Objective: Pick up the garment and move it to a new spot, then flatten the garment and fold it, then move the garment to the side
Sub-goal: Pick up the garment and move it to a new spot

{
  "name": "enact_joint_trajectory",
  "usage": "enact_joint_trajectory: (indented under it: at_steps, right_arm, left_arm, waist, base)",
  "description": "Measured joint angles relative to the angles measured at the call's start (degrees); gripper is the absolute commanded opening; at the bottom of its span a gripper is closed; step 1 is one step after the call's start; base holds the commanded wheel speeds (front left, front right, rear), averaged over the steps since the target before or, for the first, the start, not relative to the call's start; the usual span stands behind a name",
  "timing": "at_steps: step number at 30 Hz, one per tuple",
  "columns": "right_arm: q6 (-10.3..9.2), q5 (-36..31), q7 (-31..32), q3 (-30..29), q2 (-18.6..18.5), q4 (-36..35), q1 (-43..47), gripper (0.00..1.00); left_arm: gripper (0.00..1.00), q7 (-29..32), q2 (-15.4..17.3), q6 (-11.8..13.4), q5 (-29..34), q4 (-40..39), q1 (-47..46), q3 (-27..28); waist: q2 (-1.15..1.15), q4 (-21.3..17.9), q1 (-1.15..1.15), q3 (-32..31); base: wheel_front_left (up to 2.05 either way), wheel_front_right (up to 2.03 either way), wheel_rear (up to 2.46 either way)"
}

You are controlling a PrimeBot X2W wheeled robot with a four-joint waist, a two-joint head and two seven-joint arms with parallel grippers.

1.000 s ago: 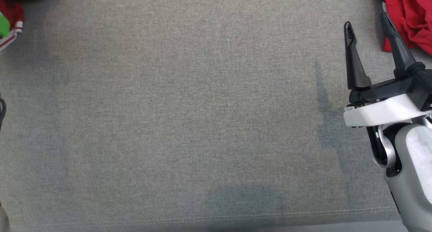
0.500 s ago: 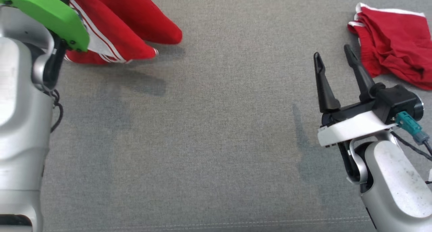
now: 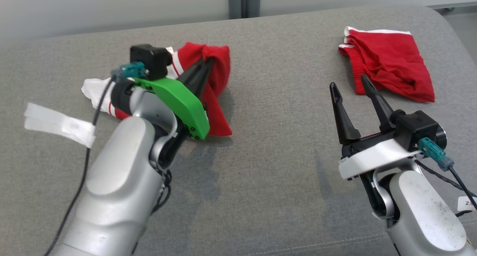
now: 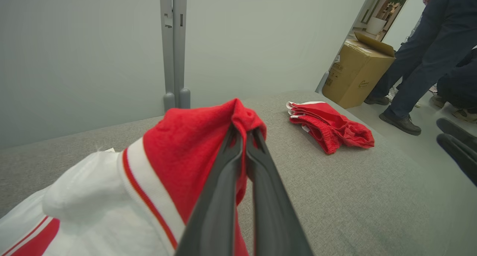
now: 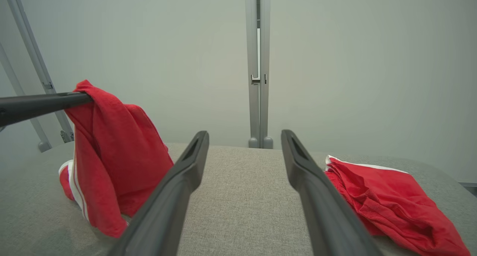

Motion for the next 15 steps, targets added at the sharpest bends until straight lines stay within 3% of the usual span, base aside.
enact_joint_trajectory:
  at_steps: [3, 15]
  right_arm:
    - [0.01, 0.0, 0.0, 0.1, 0.0, 0.0, 0.0, 1.00]
    - [0.56, 0.0, 0.0, 1.5, 0.7, 0.5, 0.0, 1.00]
  left_arm:
    - [0.00, -0.9, -1.6, 0.0, -0.6, 0.3, 2.7, -1.5]
    - [0.00, -2.3, -0.6, 0.0, -1.8, 3.1, 8.7, -8.1]
  waist:
    - [0.00, -1.3, 0.00, -0.5]
    - [0.00, -6.4, 0.00, 0.0]
  base:
    - [0.00, 0.00, 0.00]
    - [0.00, 0.00, 0.00]
